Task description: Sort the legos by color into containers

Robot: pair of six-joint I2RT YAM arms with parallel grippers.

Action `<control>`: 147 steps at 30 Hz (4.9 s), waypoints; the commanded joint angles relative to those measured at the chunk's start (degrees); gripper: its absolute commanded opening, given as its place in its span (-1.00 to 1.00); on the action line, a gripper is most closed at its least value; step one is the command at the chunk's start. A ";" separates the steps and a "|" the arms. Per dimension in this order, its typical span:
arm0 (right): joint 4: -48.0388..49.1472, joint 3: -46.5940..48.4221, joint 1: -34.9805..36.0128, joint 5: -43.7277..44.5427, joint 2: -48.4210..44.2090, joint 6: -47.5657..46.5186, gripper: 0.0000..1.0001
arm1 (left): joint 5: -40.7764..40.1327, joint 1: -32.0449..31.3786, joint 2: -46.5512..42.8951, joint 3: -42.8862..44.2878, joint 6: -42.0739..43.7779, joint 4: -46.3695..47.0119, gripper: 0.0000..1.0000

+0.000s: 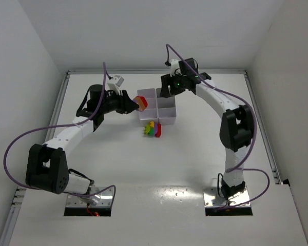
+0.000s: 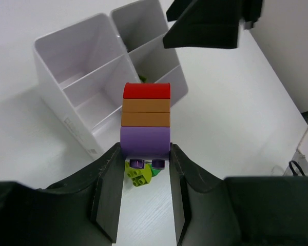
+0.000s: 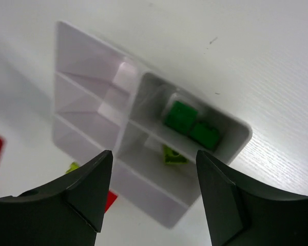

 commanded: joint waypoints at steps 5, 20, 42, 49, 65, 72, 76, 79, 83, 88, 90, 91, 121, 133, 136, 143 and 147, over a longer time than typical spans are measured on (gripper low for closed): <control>0.77 -6.86 -4.32 -22.34 -16.96 -2.10 0.33 | 14.96 0.56 1.50 -0.33 -0.87 8.28 -0.93; 21.52 -21.55 -7.83 -65.41 -15.39 15.48 0.41 | 39.32 -2.42 10.12 2.04 -23.02 32.02 -0.90; 24.85 -20.40 -3.17 -65.41 -12.57 19.09 -0.23 | 38.79 -3.48 11.70 3.72 -21.88 31.22 -0.90; 25.38 -21.54 -4.40 -64.18 -13.27 19.09 -1.00 | 37.74 -3.48 11.09 2.67 -18.72 28.32 -0.90; -28.13 -10.91 -7.23 -33.44 -13.45 -43.64 -1.00 | 33.26 1.25 5.03 -2.79 -8.88 15.76 -0.90; -9.71 -20.14 -0.19 -13.22 -18.63 -36.74 -1.00 | 28.07 3.99 4.49 -1.64 -6.23 12.06 -0.90; -2.93 -21.45 1.66 -5.23 -19.16 -34.26 -1.00 | 26.93 5.04 3.96 -1.64 -4.83 10.75 -0.90; 0.33 -22.25 3.16 -2.30 -19.69 -34.26 -1.00 | 26.92 5.04 3.96 -1.64 -4.30 10.74 -0.90; 0.33 -21.55 4.47 -2.82 -18.55 -37.86 -1.00 | 26.40 5.04 3.96 -1.64 -4.30 10.74 -0.90; -2.12 -19.17 5.53 -4.67 -16.27 -41.46 -0.98 | 26.40 5.57 3.96 -1.64 -3.77 10.21 -0.90; -2.74 -17.86 6.05 -4.67 -15.48 -42.34 -0.98 | 26.40 6.18 4.49 -1.64 -3.77 10.21 -0.90; -2.74 -17.85 6.06 -4.67 -15.47 -43.05 -0.95 | 26.40 6.18 4.49 -1.64 -3.25 10.21 -0.90; 2.62 -20.13 7.64 0.42 -11.52 -45.78 -0.08 | 26.92 7.77 6.60 -0.06 -3.24 9.68 -0.90; 4.30 -18.57 5.45 -8.67 -17.57 -36.41 0.17 | 28.85 7.77 7.13 -0.76 -3.77 12.57 -0.90; 1.31 -15.66 1.93 -24.23 -19.51 -28.14 0.17 | 33.24 7.77 7.66 -1.56 -6.67 17.15 -0.90; 19.71 -20.20 -0.80 -52.11 -17.05 8.14 0.19 | 41.25 5.13 9.50 -2.69 -11.15 22.95 -0.88; 30.46 -20.22 0.34 -55.21 -13.54 20.29 0.19 | 42.57 3.99 9.50 -2.70 -11.68 23.48 -0.85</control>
